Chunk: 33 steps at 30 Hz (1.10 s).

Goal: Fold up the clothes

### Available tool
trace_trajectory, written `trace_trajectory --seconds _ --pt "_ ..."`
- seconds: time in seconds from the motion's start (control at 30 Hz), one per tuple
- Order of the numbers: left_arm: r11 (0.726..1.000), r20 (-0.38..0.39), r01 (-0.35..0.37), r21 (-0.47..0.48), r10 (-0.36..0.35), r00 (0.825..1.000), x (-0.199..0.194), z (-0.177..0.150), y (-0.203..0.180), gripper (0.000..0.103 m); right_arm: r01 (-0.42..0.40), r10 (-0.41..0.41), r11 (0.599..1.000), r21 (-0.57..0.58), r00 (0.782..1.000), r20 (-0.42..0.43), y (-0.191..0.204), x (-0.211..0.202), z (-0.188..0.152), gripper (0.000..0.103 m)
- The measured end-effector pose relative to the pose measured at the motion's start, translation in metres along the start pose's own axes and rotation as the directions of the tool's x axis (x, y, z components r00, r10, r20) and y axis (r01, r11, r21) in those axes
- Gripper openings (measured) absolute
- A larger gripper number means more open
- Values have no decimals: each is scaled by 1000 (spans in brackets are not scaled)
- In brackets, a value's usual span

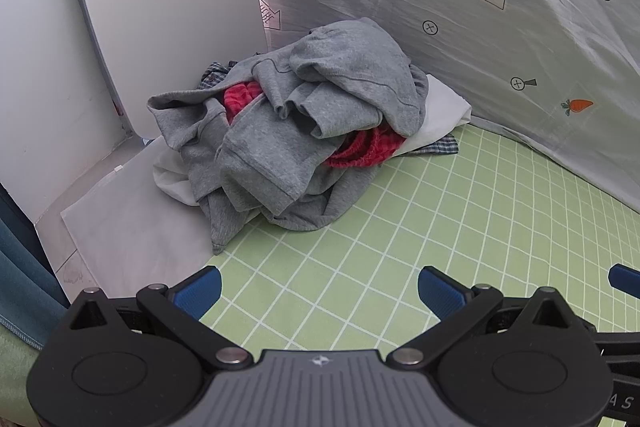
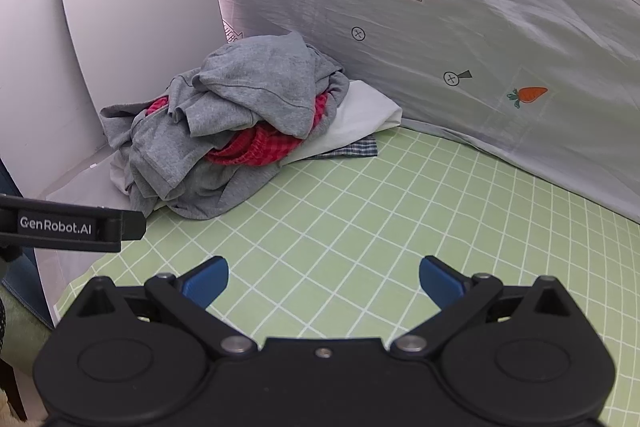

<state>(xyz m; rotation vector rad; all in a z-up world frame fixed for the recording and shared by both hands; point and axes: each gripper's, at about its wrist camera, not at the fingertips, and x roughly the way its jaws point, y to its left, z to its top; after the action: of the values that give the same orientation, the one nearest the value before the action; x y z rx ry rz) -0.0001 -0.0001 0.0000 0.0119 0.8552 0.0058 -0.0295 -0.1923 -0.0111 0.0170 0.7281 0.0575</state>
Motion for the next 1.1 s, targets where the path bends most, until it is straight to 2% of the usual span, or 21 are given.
trace_trajectory --seconds 1.1 --pt "1000 -6 7 18 -7 1000 4 1 -6 103 16 -16 1000 7 1000 -14 -5 3 2 103"
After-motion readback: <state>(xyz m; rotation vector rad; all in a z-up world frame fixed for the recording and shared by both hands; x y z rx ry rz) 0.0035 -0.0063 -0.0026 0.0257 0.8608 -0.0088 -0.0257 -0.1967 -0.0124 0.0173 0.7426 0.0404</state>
